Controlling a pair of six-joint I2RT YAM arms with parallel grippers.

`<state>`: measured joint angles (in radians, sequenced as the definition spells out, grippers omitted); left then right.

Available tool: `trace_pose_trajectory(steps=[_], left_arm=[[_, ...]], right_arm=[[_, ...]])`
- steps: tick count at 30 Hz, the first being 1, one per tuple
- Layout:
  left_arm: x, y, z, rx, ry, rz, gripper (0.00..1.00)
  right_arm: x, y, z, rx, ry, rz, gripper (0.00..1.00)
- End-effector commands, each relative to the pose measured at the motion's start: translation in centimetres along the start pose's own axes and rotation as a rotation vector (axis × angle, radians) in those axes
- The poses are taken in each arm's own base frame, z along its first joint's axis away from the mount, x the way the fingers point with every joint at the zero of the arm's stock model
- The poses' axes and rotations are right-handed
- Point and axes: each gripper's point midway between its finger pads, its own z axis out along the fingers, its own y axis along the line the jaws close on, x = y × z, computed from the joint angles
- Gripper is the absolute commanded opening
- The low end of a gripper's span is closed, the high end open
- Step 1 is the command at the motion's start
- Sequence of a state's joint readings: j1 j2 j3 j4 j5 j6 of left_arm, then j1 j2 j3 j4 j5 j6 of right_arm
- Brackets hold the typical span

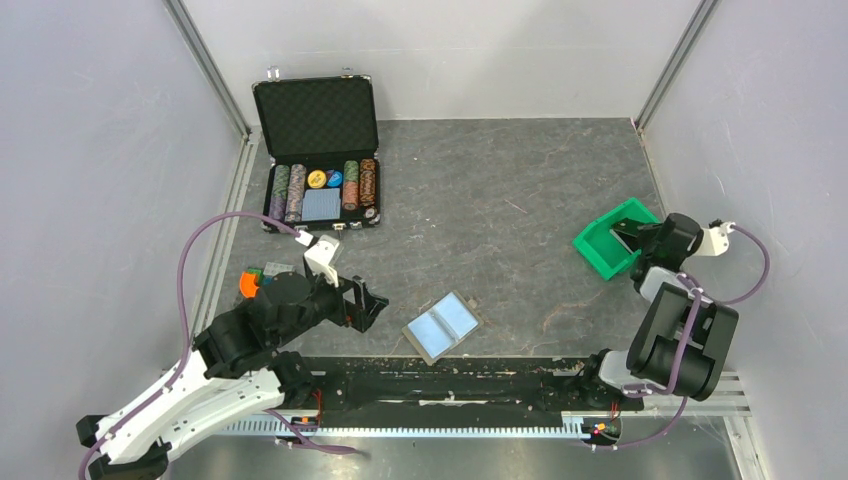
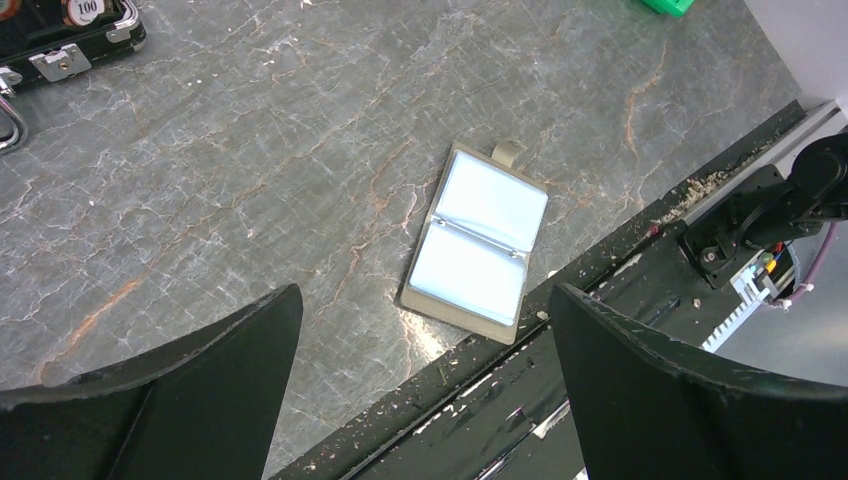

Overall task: Take the credit cards out of the card holder
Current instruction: Place the credit card in the storage box, then reset both arms

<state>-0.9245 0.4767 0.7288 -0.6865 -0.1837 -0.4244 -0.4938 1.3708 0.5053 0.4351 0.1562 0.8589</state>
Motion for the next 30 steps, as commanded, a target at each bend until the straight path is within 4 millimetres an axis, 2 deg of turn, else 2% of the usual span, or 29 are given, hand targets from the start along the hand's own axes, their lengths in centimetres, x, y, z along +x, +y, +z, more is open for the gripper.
trace_pose_trajectory(steps=[1, 6, 10, 13, 16, 19, 23, 30], left_arm=[[-0.8, 0.3, -0.2, -0.008, -0.043, 0.02, 1.0], [-0.8, 0.4, -0.2, -0.013, -0.044, 0.02, 1.0], [-0.9, 0.5, -0.2, -0.019, -0.047, 0.018, 1.0], [-0.9, 0.5, -0.2, -0.022, -0.049, 0.017, 1.0], [-0.8, 0.6, -0.2, -0.025, -0.046, 0.018, 1.0], [-0.9, 0.6, -0.2, -0.026, -0.048, 0.017, 1.0], [-0.9, 0.9, -0.2, -0.042, -0.051, 0.015, 1.0], [-1.3, 1.5, -0.4, -0.08, -0.071, 0.006, 1.0]], right_arm=[[-1.5, -0.3, -0.4, 0.096, -0.015, -0.047, 0.31], [-2.9, 0.9, -0.5, 0.121, -0.023, -0.084, 0.31], [-3.7, 3.0, -1.0, 0.095, -0.027, -0.137, 0.33], [-3.8, 5.6, -1.8, 0.028, -0.011, -0.203, 0.34], [-2.9, 8.6, -3.4, -0.072, 0.039, -0.28, 0.36], [-1.0, 11.4, -5.6, -0.21, 0.091, -0.349, 0.38], [2.6, 14.2, -9.2, -0.389, 0.191, -0.464, 0.41], [11.0, 14.4, -17.4, -0.741, 0.49, -0.577, 0.45]])
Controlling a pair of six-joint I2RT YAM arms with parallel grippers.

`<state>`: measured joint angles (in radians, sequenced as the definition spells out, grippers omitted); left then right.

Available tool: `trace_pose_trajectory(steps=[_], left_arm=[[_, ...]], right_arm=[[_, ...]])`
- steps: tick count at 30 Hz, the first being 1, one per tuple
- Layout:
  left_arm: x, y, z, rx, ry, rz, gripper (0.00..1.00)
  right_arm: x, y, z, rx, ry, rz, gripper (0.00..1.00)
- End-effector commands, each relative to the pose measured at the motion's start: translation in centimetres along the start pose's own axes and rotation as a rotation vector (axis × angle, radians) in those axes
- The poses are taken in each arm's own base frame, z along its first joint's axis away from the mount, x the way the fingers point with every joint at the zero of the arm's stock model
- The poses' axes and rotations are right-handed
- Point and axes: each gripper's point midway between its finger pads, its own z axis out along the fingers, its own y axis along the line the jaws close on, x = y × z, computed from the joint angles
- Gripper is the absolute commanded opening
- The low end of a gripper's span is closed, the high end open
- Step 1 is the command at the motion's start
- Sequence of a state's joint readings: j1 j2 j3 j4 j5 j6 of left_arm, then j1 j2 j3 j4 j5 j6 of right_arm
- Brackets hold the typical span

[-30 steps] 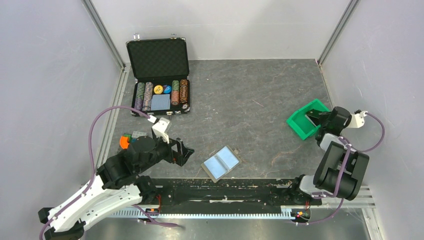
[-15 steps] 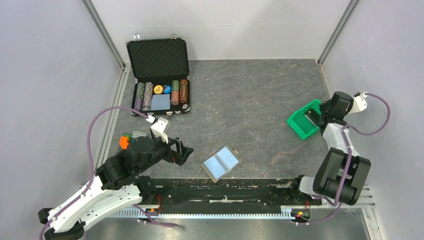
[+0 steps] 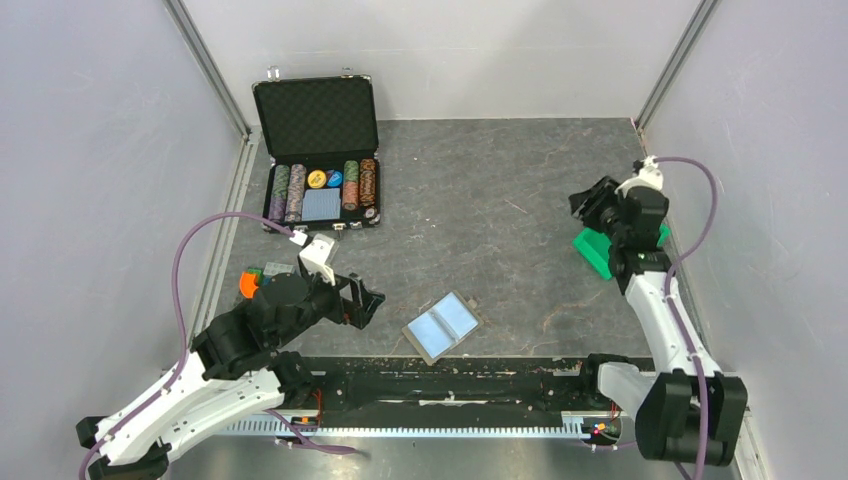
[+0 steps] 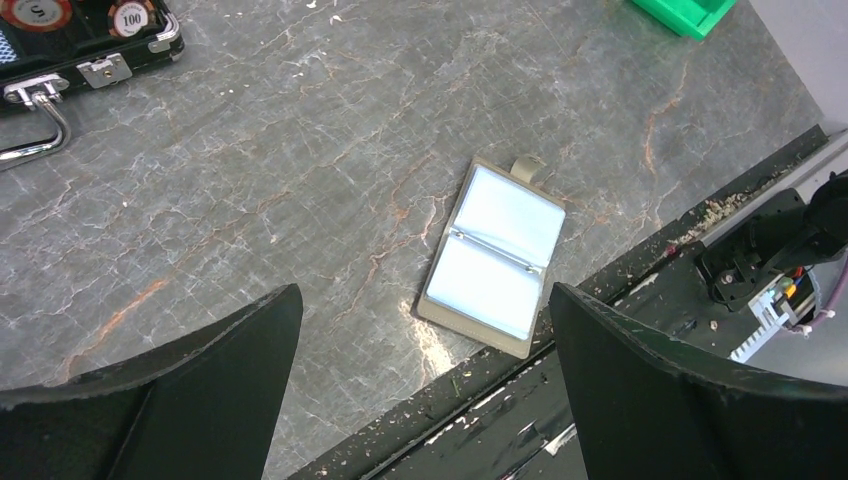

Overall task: Take the credit cards out of the card holder
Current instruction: Reset both arms

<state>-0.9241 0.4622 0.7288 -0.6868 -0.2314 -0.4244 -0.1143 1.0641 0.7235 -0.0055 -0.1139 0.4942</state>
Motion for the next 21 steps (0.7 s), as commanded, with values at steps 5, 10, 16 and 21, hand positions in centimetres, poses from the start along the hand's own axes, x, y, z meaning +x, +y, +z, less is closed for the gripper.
trace_pose_trajectory(steps=[5, 10, 16, 21], left_arm=[[-1.4, 1.3, -0.5, -0.069, -0.072, -0.008, 1.0], [-2.0, 1.5, -1.0, -0.073, -0.106, -0.021, 1.0], [-2.6, 1.2, -1.4, -0.056, -0.127, -0.035, 1.0], [-3.0, 0.5, -1.9, -0.007, -0.157, -0.044, 1.0]], right_arm=[[10.0, 7.4, -5.1, -0.411, 0.25, -0.226, 0.55], [13.0, 9.6, -8.9, -0.521, 0.292, -0.347, 0.86], [11.6, 10.7, -12.9, -0.604, 0.221, -0.388, 0.98], [10.6, 11.4, -15.8, -0.672, 0.217, -0.42, 0.98]])
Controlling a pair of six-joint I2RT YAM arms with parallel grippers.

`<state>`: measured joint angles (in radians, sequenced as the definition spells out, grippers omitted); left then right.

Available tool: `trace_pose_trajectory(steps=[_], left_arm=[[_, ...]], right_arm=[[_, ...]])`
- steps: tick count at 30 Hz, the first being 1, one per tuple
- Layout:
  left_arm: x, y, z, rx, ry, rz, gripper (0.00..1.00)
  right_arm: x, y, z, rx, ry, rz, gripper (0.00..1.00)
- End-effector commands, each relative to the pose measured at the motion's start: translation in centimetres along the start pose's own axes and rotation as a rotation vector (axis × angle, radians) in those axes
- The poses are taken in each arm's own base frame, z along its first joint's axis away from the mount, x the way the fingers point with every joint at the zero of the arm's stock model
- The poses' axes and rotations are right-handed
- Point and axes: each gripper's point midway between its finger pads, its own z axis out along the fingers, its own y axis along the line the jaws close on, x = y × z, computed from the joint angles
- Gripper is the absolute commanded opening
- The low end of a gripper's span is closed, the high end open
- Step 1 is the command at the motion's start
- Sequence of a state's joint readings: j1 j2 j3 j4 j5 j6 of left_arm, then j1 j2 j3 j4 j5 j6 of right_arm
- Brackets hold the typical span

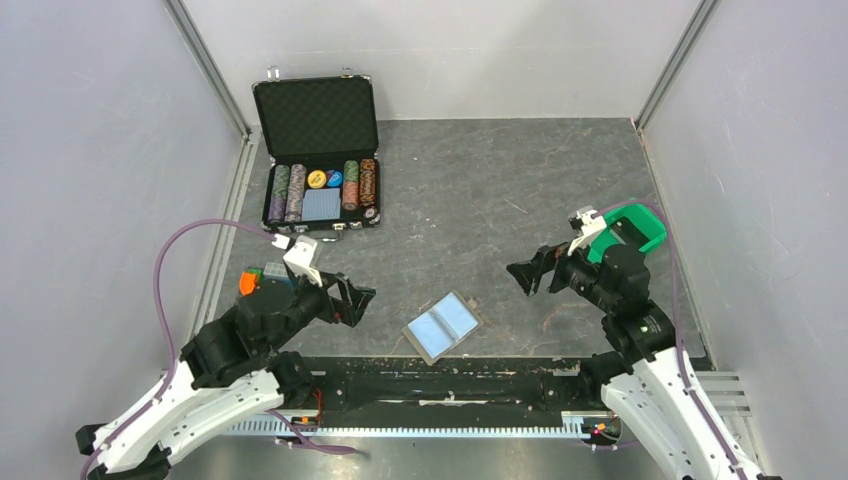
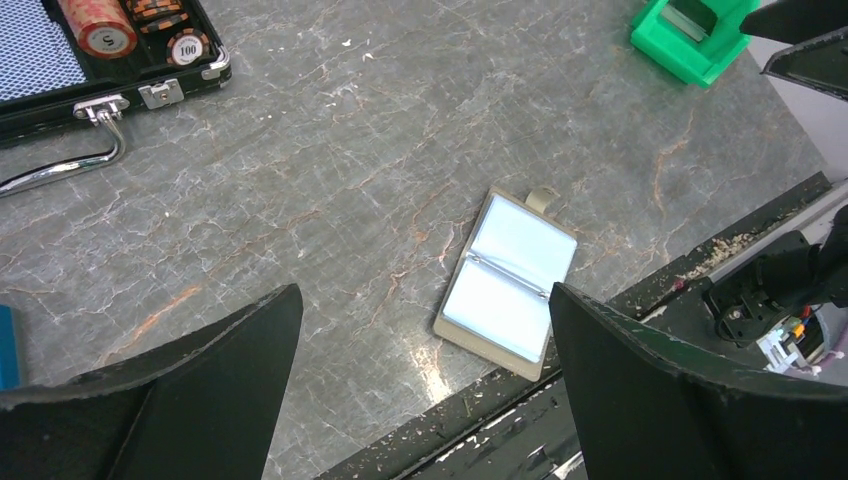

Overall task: Take the credit cards out of the card holder
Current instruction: Reset both arms

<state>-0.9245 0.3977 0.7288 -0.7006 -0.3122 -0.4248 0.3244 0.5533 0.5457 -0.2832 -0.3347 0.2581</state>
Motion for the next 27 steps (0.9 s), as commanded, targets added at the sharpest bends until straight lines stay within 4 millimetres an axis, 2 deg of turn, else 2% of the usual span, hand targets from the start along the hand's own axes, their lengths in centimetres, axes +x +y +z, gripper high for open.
trace_pose_trajectory(steps=[1, 10, 27], left_arm=[[-2.0, -0.9, -0.8, 0.054, -0.089, -0.039, 1.0], [-3.3, -0.9, -2.4, 0.104, -0.201, -0.075, 1.0], [-3.3, -0.9, -2.6, 0.112, -0.21, -0.083, 1.0]], right_arm=[[-0.9, 2.2, -1.9, -0.081, 0.004, -0.046, 0.98], [0.1, 2.6, -2.4, -0.101, -0.001, 0.002, 0.98], [-1.1, 3.2, -1.8, -0.135, -0.063, 0.041, 0.98]])
